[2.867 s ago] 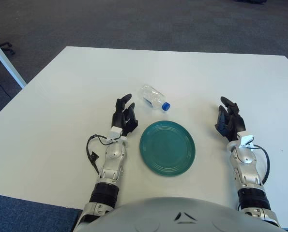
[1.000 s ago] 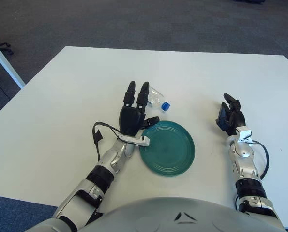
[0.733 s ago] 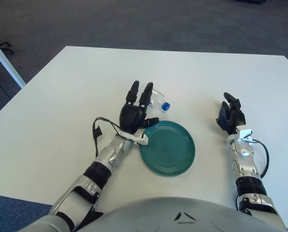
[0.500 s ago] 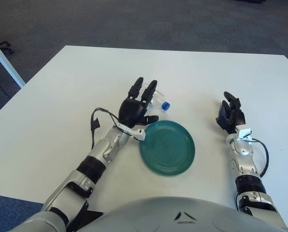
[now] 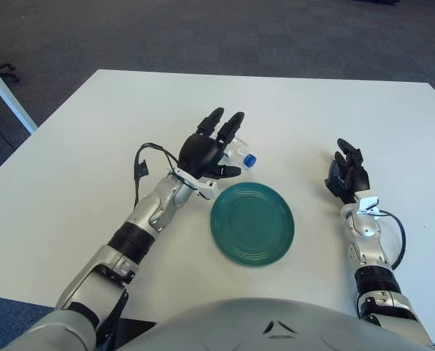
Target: Put the bottle into the plate.
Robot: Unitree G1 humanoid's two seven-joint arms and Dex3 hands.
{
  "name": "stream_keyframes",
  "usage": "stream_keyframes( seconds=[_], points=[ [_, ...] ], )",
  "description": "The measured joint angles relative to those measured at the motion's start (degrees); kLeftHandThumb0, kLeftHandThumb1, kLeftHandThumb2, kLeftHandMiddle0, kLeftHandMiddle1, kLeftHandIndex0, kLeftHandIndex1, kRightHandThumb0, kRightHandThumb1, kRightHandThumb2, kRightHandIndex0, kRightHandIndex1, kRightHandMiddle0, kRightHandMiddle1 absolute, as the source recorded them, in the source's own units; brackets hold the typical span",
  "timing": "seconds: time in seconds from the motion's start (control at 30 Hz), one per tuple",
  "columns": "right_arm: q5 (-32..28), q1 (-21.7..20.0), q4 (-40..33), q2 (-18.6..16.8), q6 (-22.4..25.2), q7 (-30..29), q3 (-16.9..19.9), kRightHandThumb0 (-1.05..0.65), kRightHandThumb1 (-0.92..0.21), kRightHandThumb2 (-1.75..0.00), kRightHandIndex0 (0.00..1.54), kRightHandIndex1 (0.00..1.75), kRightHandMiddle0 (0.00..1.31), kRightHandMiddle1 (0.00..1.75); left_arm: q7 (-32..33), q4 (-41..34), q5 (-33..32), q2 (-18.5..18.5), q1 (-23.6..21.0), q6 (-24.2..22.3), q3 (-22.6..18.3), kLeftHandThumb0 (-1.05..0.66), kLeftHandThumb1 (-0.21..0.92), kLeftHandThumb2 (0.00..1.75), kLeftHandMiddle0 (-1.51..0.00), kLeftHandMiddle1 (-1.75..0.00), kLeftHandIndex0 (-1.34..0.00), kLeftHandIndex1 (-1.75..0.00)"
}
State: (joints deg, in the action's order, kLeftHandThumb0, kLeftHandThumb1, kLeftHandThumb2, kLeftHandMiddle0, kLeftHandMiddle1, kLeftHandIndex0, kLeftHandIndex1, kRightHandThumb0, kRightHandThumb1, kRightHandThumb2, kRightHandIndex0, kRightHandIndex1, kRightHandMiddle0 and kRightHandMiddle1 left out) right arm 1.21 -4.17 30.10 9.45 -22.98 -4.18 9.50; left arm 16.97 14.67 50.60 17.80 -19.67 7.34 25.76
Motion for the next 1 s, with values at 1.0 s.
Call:
stream_keyframes(
  seconds=[1.0],
  points=[
    [0.5, 0.0, 0.9, -0.5, -2.3, -1.0, -1.6, -0.67, -0.92, -0.77, 0.21, 0.01, 0.00, 0.55, -0.1, 15.3, 0.9, -0.7, -15.3, 5.7, 2.7, -1.05, 0.92, 0.63, -0.26, 0.00, 0.00, -0.72]
  ],
)
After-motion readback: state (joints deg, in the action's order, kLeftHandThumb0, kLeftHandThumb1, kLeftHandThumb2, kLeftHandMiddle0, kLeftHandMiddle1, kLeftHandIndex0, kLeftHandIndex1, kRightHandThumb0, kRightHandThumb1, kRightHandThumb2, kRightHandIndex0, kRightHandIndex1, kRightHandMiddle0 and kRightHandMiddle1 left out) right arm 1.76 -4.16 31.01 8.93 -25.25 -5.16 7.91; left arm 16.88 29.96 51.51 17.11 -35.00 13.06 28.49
